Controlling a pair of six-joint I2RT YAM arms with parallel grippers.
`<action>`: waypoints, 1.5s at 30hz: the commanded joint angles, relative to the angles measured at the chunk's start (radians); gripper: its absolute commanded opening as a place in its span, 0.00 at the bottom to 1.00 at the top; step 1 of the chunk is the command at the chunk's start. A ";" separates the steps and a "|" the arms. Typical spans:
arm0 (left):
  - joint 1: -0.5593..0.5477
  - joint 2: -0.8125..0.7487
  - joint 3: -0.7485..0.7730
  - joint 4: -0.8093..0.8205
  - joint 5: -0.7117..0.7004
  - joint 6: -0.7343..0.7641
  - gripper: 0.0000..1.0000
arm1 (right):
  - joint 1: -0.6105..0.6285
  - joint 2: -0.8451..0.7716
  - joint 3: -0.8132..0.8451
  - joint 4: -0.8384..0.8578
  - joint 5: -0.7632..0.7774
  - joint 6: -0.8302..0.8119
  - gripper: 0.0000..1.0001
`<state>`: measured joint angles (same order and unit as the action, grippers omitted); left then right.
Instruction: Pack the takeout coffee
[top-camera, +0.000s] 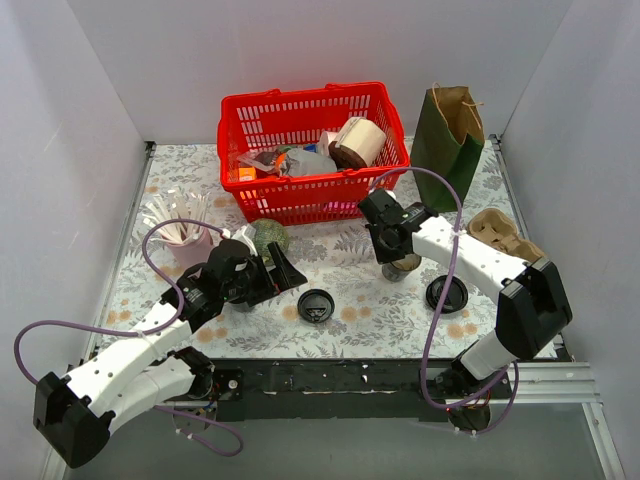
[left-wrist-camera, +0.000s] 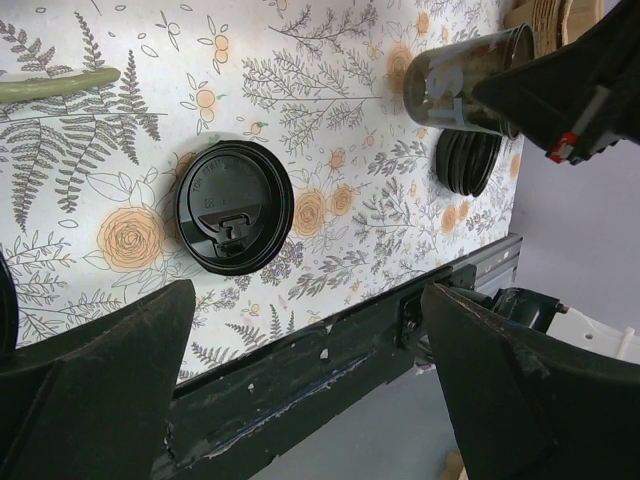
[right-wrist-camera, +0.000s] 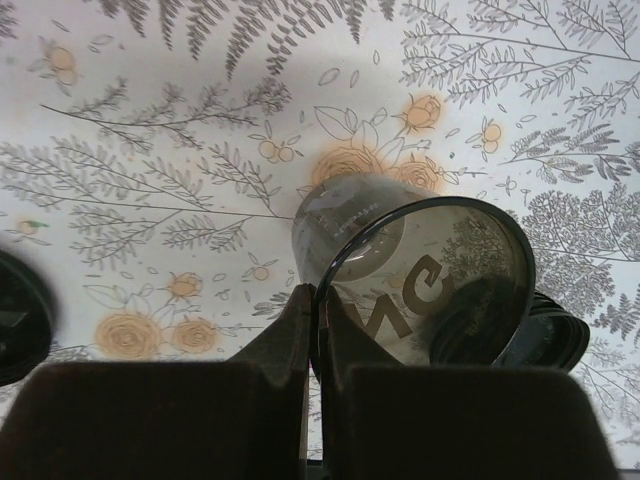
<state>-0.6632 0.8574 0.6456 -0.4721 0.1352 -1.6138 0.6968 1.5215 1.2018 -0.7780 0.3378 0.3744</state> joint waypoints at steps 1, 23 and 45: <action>-0.001 -0.031 0.005 -0.042 -0.039 -0.008 0.98 | 0.021 0.017 0.039 -0.053 0.092 0.003 0.07; -0.003 -0.055 0.028 -0.082 -0.062 -0.006 0.98 | 0.190 -0.268 -0.077 0.327 -0.064 -0.444 0.65; -0.001 -0.089 0.089 -0.172 -0.123 -0.015 0.98 | 0.426 -0.051 -0.358 0.609 -0.665 -1.008 0.52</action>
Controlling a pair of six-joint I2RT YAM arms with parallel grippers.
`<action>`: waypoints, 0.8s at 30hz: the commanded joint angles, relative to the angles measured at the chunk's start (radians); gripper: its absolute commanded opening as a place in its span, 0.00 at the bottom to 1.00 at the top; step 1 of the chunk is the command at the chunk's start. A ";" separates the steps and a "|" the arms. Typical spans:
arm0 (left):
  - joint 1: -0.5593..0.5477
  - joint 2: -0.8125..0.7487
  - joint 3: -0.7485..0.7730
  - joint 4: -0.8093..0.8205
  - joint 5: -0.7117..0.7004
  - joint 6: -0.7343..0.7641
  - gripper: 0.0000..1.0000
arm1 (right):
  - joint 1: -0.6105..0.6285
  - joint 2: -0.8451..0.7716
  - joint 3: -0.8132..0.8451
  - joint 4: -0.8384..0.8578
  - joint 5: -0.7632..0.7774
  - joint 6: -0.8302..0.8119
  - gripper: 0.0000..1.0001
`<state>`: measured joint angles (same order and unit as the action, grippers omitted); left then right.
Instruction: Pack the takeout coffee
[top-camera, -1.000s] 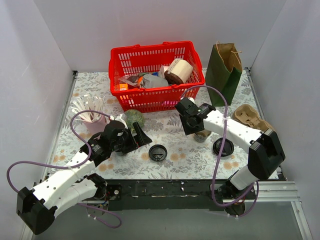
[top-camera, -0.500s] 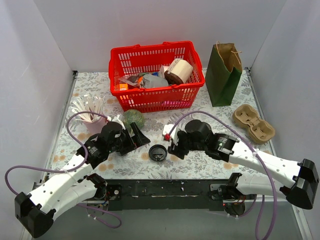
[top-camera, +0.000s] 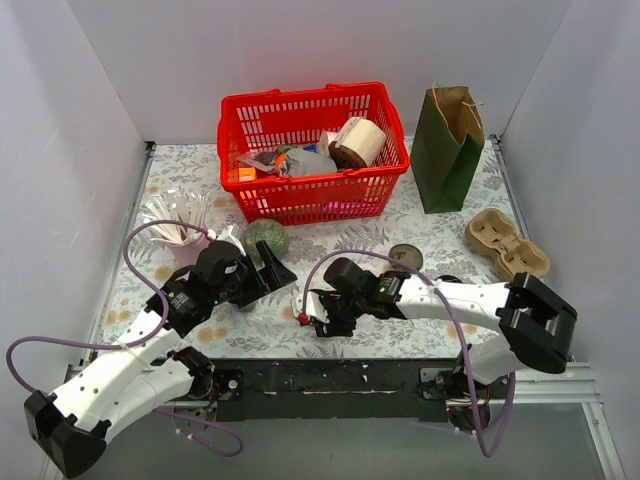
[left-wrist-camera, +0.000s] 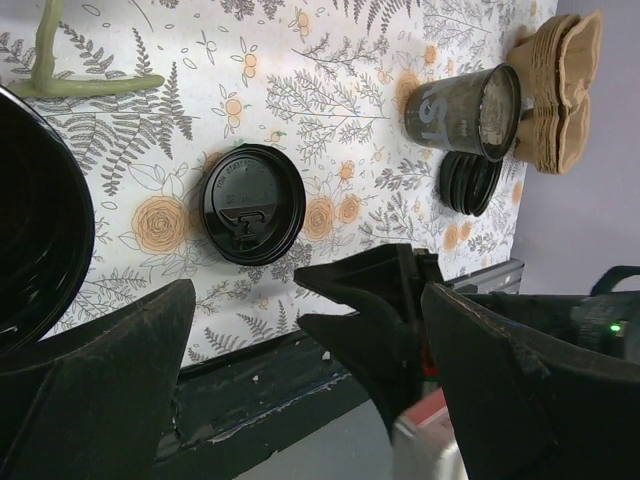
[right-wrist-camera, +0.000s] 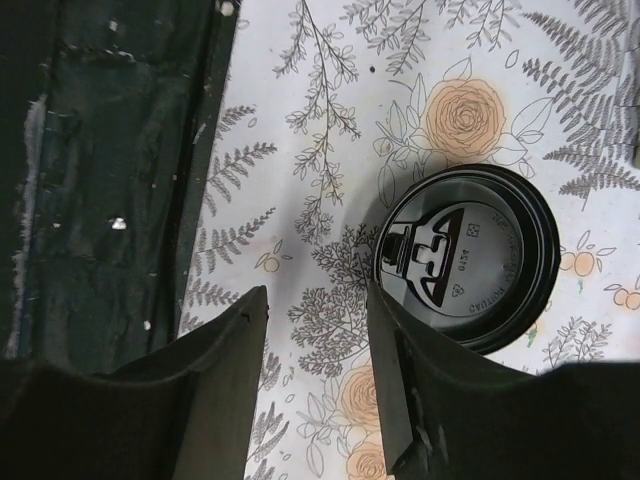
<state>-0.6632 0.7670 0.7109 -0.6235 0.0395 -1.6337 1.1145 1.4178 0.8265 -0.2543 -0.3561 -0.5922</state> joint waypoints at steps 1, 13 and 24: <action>-0.001 0.003 0.021 -0.015 -0.026 0.003 0.98 | 0.008 0.064 0.014 0.102 0.038 -0.040 0.52; -0.001 0.003 0.001 -0.005 -0.016 -0.008 0.98 | 0.014 0.171 -0.036 0.211 0.129 -0.008 0.45; -0.001 0.025 0.004 0.054 0.025 0.031 0.98 | 0.024 0.038 0.053 0.085 0.005 0.198 0.01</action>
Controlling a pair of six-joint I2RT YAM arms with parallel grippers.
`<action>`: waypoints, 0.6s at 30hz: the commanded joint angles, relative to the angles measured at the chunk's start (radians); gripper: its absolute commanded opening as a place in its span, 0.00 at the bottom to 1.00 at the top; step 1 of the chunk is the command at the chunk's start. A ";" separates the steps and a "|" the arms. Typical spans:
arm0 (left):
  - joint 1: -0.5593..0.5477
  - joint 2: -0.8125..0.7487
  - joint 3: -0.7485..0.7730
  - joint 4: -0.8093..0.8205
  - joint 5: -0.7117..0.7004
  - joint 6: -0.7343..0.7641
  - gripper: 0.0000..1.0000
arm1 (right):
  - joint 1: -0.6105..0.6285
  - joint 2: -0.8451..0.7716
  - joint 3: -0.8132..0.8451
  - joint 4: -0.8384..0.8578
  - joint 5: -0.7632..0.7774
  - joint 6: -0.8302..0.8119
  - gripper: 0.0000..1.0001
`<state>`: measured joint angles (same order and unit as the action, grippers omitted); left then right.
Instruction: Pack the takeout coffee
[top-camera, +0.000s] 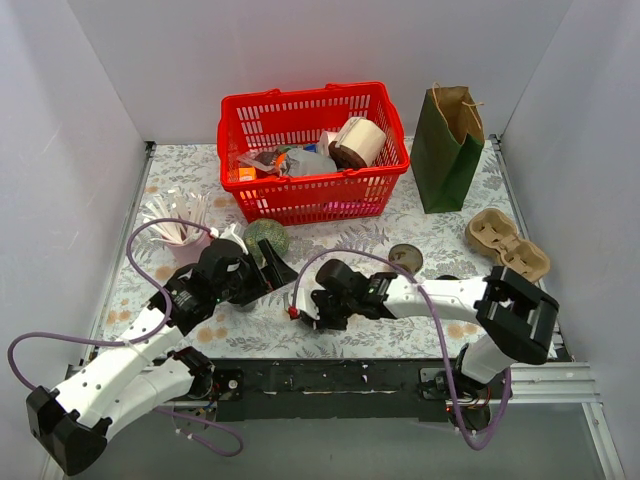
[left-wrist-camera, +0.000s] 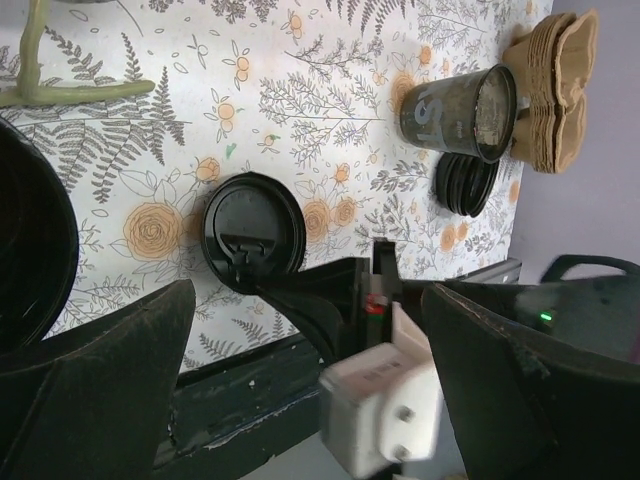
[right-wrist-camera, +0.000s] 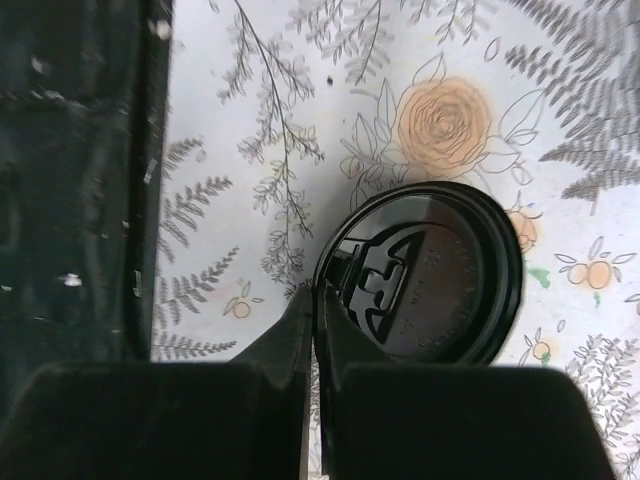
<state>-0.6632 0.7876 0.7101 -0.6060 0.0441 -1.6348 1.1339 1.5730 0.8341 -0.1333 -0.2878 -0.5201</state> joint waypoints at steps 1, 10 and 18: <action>-0.001 0.002 0.006 0.052 0.040 0.044 0.98 | 0.003 -0.139 0.042 -0.037 -0.057 0.170 0.01; -0.001 -0.054 -0.015 0.285 0.213 0.153 0.98 | -0.291 -0.398 0.021 0.098 -0.503 0.789 0.01; -0.001 -0.096 -0.050 0.592 0.437 0.246 0.98 | -0.526 -0.528 0.025 0.433 -0.759 1.282 0.01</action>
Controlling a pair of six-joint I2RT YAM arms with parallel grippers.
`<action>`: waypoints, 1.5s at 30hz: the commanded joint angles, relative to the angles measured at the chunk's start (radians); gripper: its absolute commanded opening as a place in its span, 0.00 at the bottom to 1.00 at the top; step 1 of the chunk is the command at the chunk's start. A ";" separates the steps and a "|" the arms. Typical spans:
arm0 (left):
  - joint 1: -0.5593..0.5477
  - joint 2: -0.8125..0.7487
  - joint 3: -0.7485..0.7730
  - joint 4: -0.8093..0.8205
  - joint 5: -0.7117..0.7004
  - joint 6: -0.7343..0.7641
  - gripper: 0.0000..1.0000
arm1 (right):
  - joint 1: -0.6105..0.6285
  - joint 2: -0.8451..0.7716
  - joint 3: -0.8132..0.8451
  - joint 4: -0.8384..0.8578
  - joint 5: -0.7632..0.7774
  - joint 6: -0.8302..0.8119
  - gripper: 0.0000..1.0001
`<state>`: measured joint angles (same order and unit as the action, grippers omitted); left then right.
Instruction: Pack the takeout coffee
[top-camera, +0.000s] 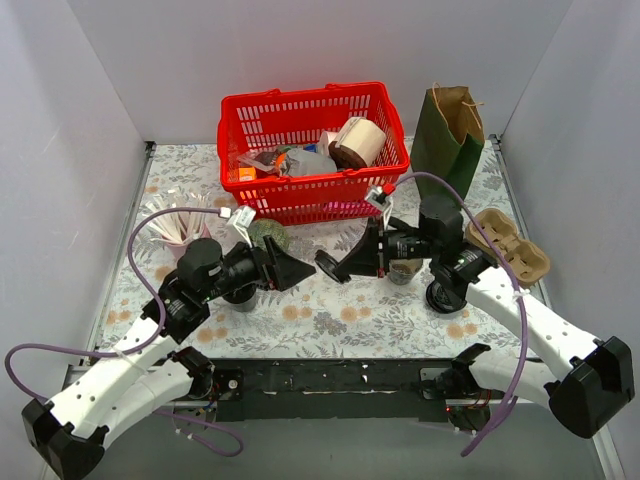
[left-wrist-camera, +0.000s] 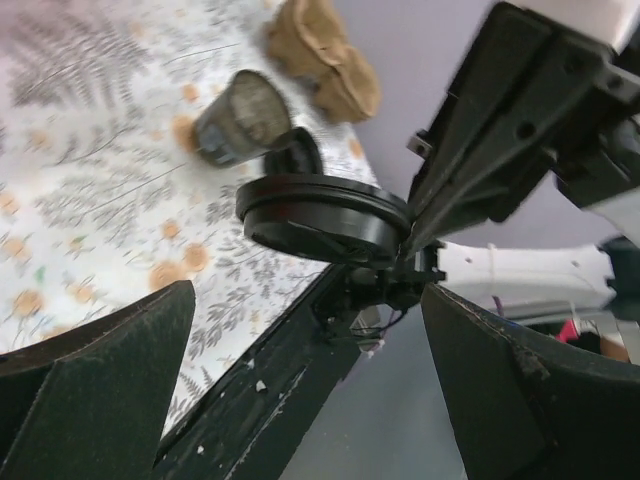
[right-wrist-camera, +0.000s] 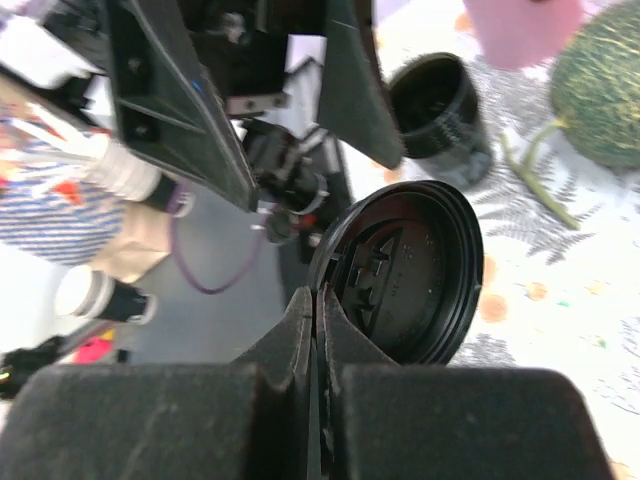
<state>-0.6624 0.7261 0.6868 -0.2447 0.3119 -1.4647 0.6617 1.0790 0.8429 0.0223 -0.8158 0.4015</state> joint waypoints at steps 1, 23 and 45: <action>-0.002 -0.034 -0.038 0.311 0.217 0.079 0.98 | -0.063 -0.037 0.004 0.382 -0.250 0.532 0.01; -0.002 0.144 -0.127 1.110 0.518 -0.160 0.76 | -0.077 0.001 -0.030 1.062 -0.235 1.137 0.01; -0.002 0.052 -0.102 0.866 0.359 -0.221 0.14 | -0.077 -0.070 0.082 0.415 -0.086 0.645 0.76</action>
<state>-0.6632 0.8001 0.5529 0.7189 0.7273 -1.6920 0.5793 1.0634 0.8452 0.6445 -0.9749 1.2514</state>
